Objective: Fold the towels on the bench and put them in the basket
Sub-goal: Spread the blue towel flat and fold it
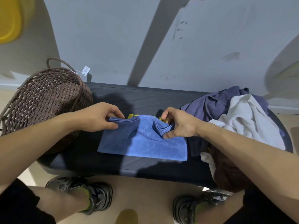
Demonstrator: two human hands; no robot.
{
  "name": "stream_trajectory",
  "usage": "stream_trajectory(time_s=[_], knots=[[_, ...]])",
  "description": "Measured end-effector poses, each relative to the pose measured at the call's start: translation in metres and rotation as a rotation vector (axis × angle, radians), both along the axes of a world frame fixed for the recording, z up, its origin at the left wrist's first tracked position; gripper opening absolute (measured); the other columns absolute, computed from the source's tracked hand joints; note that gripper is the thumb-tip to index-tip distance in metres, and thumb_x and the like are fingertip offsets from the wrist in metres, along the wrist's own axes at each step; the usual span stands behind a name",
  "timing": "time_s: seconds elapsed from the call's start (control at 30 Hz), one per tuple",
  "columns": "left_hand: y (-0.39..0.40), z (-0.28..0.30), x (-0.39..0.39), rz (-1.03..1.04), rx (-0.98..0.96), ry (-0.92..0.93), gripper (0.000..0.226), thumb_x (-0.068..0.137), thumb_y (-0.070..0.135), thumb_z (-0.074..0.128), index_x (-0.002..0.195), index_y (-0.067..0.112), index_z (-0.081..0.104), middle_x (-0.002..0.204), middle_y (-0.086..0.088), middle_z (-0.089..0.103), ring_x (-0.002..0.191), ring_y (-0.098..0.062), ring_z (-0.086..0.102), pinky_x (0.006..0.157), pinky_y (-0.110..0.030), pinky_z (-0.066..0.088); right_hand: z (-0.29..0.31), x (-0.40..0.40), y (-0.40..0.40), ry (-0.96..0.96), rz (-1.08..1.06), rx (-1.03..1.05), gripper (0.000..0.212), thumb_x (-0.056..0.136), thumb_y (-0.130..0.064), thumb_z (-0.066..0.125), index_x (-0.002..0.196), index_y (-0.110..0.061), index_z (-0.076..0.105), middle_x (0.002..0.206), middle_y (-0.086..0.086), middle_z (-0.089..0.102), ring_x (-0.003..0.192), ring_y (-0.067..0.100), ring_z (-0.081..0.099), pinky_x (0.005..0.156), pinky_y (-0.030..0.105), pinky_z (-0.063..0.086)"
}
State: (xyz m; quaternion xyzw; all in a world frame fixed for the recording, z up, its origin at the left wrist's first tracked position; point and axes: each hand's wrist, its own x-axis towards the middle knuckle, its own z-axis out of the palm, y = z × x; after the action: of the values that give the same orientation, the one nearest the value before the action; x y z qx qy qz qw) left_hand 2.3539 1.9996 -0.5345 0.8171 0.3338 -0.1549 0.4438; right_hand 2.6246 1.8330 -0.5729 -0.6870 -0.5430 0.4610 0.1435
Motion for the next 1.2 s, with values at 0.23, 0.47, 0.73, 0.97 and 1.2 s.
stream_trajectory(time_s=[0.23,0.47,0.73,0.97,1.2], knots=[[0.016,-0.007,-0.013,0.282,-0.034,0.052,0.004,0.09,0.018,0.069,0.092,0.016,0.071,0.082,-0.002,0.075,0.074,-0.016,0.073,0.064,-0.036,0.061,0.003,0.016,-0.006,-0.195,0.117,-0.118,0.039,0.07,-0.047,0.083,0.077,-0.012,0.065,0.068,0.001,0.06,0.061,0.017,0.05,0.061,0.032,0.044],[0.012,-0.045,-0.027,0.601,-0.054,0.03,0.012,0.098,0.016,0.058,0.096,0.007,0.065,0.092,-0.014,0.069,0.087,-0.029,0.069,0.07,-0.045,0.061,-0.006,0.027,0.001,-0.127,-0.2,-0.154,0.013,0.096,-0.017,0.056,0.085,-0.012,0.051,0.071,0.011,0.067,0.06,0.027,0.069,0.061,0.031,0.055],[0.012,-0.061,-0.023,0.828,-0.189,0.007,0.023,0.097,0.027,0.06,0.107,0.007,0.063,0.1,-0.013,0.069,0.086,-0.024,0.067,0.069,-0.041,0.057,-0.027,0.024,-0.004,-0.08,-0.505,-0.177,0.038,0.088,-0.047,0.068,0.092,-0.01,0.061,0.085,0.01,0.07,0.063,0.022,0.072,0.053,0.032,0.061],[0.009,-0.065,-0.017,0.805,-0.07,0.088,0.033,0.102,0.034,0.05,0.092,0.006,0.065,0.089,-0.011,0.068,0.078,-0.024,0.067,0.056,-0.034,0.054,-0.026,0.011,-0.002,-0.303,-0.473,-0.157,0.08,0.059,-0.09,0.061,0.067,-0.01,0.058,0.06,0.005,0.069,0.05,0.018,0.066,0.056,0.03,0.053],[0.008,-0.063,-0.012,0.836,-0.071,0.135,0.036,0.104,0.036,0.044,0.095,0.007,0.064,0.095,-0.014,0.069,0.082,-0.027,0.068,0.062,-0.037,0.056,-0.036,0.014,-0.003,-0.303,-0.454,-0.132,0.025,0.099,-0.022,0.052,0.077,-0.012,0.049,0.071,0.002,0.057,0.064,0.018,0.051,0.048,0.025,0.033]])
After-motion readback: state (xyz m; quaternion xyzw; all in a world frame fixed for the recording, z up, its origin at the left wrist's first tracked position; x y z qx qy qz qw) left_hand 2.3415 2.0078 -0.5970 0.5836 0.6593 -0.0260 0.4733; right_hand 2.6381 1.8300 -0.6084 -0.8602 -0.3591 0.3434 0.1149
